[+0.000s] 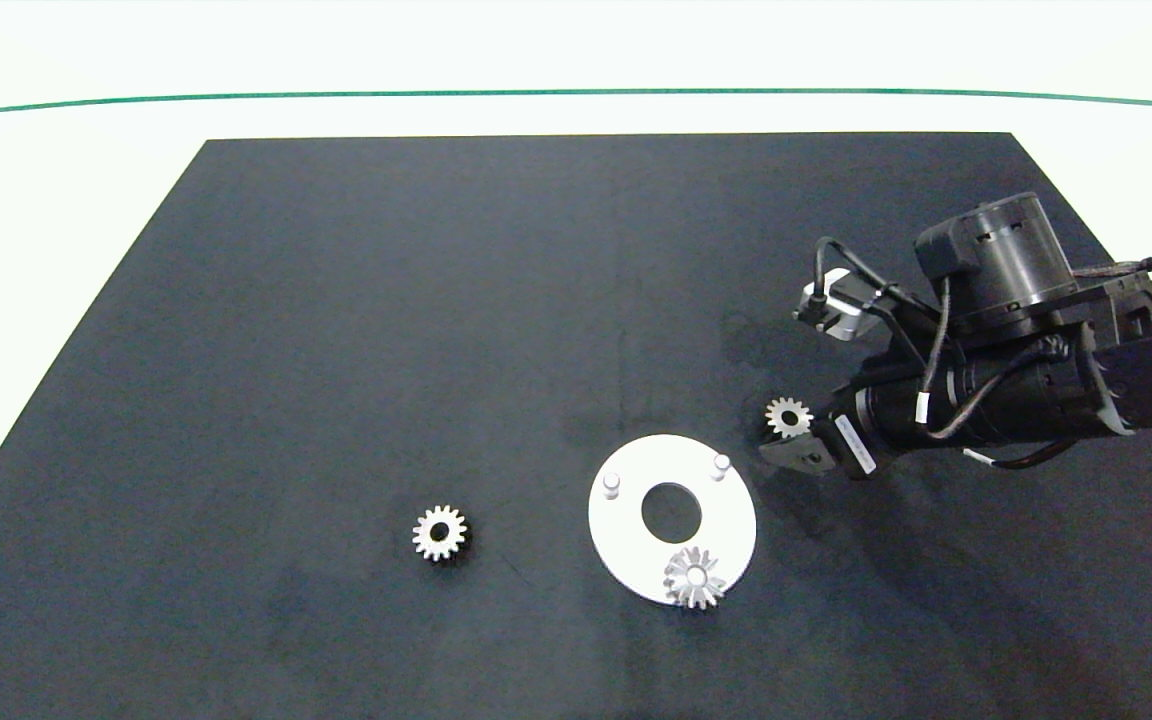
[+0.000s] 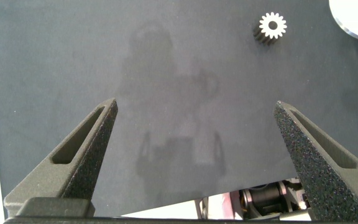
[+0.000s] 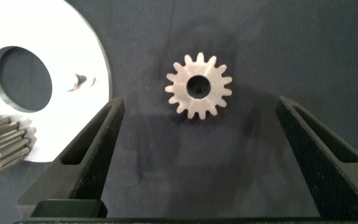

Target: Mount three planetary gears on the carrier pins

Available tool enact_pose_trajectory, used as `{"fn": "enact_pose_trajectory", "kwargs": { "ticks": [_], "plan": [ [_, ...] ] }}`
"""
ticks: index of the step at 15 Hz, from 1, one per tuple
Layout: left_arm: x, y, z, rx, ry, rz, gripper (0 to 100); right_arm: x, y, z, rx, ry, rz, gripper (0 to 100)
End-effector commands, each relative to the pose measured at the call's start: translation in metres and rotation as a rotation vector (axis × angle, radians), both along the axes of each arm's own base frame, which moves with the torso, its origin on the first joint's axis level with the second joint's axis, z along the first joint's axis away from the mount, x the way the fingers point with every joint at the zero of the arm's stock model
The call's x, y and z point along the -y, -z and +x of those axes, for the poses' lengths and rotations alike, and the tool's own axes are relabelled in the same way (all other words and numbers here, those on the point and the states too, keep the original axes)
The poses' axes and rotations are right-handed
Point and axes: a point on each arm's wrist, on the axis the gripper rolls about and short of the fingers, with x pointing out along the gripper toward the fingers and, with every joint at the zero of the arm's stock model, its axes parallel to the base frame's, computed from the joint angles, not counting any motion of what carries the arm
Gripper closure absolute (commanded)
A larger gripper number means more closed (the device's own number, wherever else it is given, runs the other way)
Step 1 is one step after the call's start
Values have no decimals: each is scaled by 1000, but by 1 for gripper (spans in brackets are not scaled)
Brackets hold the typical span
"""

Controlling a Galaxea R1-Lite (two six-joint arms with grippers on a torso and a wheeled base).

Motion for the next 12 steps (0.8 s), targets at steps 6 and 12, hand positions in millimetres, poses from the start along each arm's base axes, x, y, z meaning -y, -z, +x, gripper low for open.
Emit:
{"fn": "enact_pose_trajectory", "kwargs": {
  "ticks": [6,12],
  "plan": [
    [0,0,-1,3,1,0,0,-5,8,10,-17,-3,-11,0],
    [0,0,-1,2,12,0,0,-6,6,13,-10,-1,-7,7]
  ]
}}
